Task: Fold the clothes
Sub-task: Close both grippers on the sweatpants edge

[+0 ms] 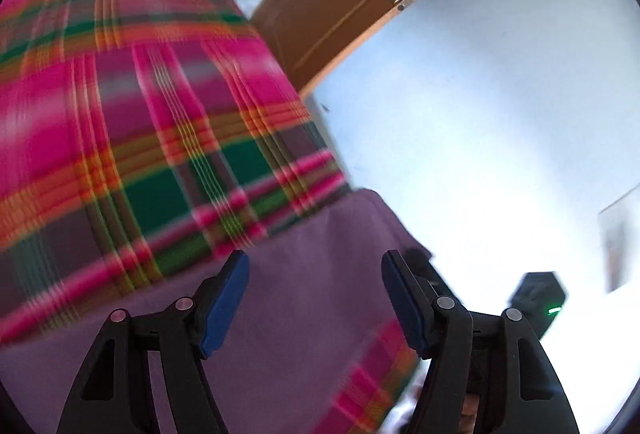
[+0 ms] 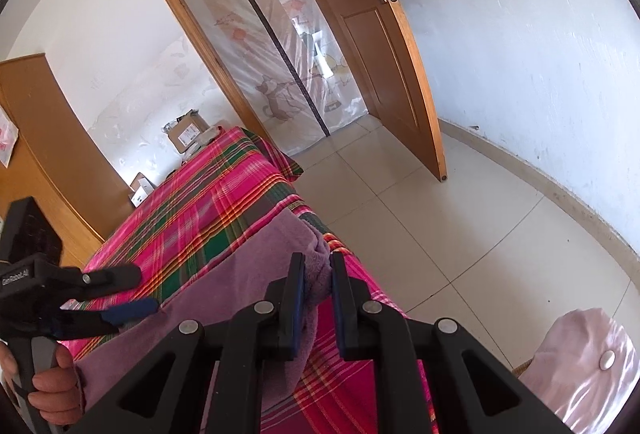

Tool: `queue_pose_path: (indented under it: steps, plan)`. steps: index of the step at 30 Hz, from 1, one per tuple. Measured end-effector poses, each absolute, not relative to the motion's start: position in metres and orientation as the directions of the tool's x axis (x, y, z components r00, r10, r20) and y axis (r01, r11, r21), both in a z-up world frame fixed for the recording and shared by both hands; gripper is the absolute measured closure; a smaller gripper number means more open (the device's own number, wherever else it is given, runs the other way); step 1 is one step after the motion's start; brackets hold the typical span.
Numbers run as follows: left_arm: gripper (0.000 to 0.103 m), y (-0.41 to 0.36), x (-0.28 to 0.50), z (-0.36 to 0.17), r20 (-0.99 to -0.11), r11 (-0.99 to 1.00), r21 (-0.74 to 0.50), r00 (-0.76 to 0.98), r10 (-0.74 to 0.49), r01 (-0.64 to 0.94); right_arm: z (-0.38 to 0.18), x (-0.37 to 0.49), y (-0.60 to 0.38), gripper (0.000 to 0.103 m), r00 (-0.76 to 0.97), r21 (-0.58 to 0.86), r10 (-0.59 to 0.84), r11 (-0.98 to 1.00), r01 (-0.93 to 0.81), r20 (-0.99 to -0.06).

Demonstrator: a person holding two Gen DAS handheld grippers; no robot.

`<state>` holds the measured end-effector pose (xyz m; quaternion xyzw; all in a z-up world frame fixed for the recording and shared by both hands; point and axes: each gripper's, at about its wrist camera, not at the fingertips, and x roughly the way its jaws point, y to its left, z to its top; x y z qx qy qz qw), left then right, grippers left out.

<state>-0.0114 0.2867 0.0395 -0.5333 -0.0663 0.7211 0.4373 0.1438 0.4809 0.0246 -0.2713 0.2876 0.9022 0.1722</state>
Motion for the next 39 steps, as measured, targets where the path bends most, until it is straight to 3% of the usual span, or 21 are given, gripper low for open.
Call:
queue_pose_path:
  steps: [4,9,13,28,39]
  plan:
    - [0.046,0.302,0.001,0.027,-0.800,-0.660,-0.390,-0.120,0.588,-0.642,0.022,0.144,0.480,0.090,-0.793,0.428,0.150,-0.774,-0.466,-0.591]
    - [0.079,0.312,0.016,0.028,-0.798,-0.600,-0.344,-0.113,0.593,-0.722,0.016,0.145,0.482,0.090,-0.786,0.435,0.144,-0.766,-0.473,-0.601]
    - [0.089,0.320,0.021,0.024,-0.806,-0.583,-0.324,-0.106,0.583,-0.745,0.013,0.144,0.482,0.090,-0.783,0.438,0.136,-0.766,-0.471,-0.606]
    - [0.092,0.331,0.007,0.019,-0.812,-0.647,-0.218,-0.231,0.535,-0.731,0.014,0.146,0.485,0.090,-0.788,0.444,0.135,-0.763,-0.469,-0.600]
    - [0.089,0.303,0.023,0.027,-0.802,-0.605,-0.377,-0.080,0.592,-0.701,0.030,0.150,0.478,0.090,-0.818,0.447,0.135,-0.782,-0.434,-0.559]
